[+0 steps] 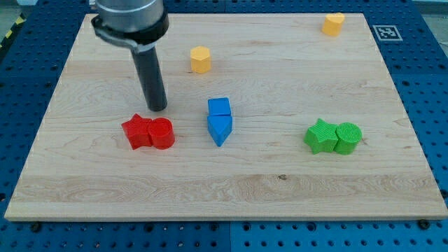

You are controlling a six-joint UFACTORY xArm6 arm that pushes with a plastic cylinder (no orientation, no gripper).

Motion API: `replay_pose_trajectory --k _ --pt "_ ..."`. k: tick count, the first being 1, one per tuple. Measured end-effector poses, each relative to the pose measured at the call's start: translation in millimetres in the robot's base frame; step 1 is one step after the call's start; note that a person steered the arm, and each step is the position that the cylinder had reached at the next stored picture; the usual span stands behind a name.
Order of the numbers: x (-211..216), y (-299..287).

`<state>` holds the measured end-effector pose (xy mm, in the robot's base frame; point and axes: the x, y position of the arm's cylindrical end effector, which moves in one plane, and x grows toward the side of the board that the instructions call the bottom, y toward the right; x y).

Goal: Nudge the red circle right a bit

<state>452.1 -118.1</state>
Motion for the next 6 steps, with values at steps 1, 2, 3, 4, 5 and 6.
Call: replay_pose_trajectory --k 1,2,3,4,5,6 --pt "26.3 -11.5" --pt "57.5 -35.3" --pt "77.3 -43.0" --pt "80.8 -42.7" --pt "76.2 -16.6" --pt "78.2 12.6"
